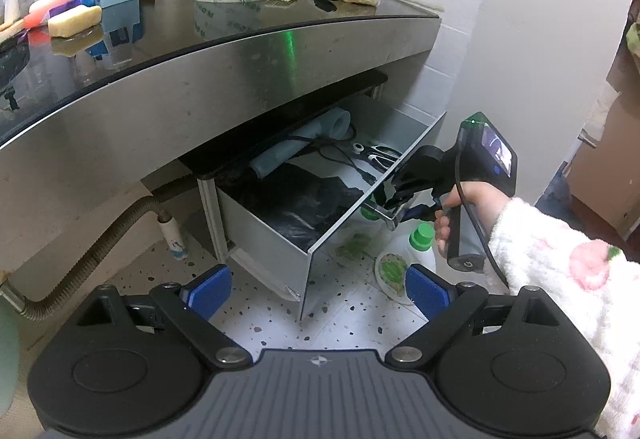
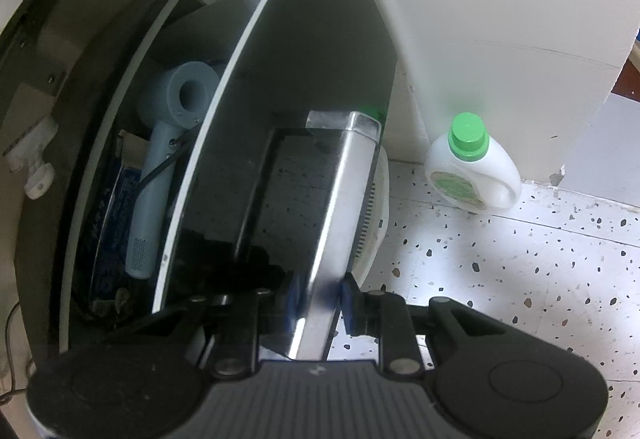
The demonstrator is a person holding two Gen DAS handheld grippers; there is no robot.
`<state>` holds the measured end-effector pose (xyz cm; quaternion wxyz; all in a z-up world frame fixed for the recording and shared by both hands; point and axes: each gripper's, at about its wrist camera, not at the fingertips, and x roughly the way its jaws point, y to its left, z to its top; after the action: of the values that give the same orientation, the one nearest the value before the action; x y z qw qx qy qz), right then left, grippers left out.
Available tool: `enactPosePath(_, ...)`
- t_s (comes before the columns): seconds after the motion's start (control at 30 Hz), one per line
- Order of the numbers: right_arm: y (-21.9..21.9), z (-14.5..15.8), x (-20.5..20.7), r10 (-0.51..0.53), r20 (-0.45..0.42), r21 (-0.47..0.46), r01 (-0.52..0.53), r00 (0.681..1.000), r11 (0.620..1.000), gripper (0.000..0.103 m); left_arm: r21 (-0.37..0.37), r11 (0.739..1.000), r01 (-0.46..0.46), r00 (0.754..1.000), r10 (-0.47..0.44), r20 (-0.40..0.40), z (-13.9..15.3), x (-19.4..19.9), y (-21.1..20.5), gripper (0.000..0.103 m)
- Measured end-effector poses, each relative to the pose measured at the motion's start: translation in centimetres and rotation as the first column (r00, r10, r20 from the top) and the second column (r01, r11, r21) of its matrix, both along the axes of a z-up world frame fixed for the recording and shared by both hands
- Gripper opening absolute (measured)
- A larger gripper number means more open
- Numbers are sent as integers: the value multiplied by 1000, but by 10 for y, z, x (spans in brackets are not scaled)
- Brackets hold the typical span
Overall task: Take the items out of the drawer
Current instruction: 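Push the drawer closed by its silver handle with the right gripper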
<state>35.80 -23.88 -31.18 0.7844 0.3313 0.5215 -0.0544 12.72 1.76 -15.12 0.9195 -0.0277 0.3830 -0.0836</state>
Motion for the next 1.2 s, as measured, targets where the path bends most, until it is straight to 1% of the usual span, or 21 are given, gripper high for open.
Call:
enactPosePath(0.2, 5, -1, 7, -7, -5, 6, 7, 1000, 1000, 21, 5, 1000, -21, 999, 20, 37, 3, -1, 4, 95)
enactPosePath(0.3, 9, -1, 11, -8, -4, 4, 8, 1000, 1000, 21, 11, 999, -46, 999, 46, 30, 3, 3, 7, 95)
enactPosePath(0.4, 14, -1, 16, -5, -1, 0, 5, 1000, 1000, 21, -5, 999, -35, 999, 35, 13, 4, 6, 13, 95)
enactPosePath(0.47, 18, -1, 20, 1, 2, -5, -1, 1000, 1000, 21, 20, 999, -42, 998, 42, 38, 5, 4, 12, 95)
enactPosePath(0.5, 19, -1, 22, 2, 3, -7, -2, 1000, 1000, 21, 46, 998, -45, 997, 43, 59, 6, 2, 10, 95)
enactPosePath(0.6, 24, -1, 27, 4, 3, -8, -4, 1000, 1000, 21, 101, 994, -36, 995, 26, 99, 7, -1, 4, 98)
enactPosePath(0.67, 27, -1, 30, 6, 3, -8, -6, 1000, 1000, 21, 109, 994, -30, 993, 18, 114, 6, -4, 3, 98)
enactPosePath(0.77, 31, -2, 35, 8, 3, -9, -7, 1000, 1000, 21, 83, 997, -3, 994, -6, 107, 5, -3, 5, 98)
enactPosePath(0.83, 34, -2, 39, 8, 5, -10, -8, 1000, 1000, 21, 67, 998, -2, 995, -5, 101, 5, -1, 7, 98)
enactPosePath(1.13, 55, -2, 60, 25, 13, -26, -25, 1000, 999, 22, 54, 998, -16, 997, 12, 72, 1, 4, 14, 98)
enactPosePath(1.2, 60, -4, 64, 36, 20, -38, -35, 999, 999, 24, 52, 998, -21, 997, 17, 71, 1, 4, 16, 98)
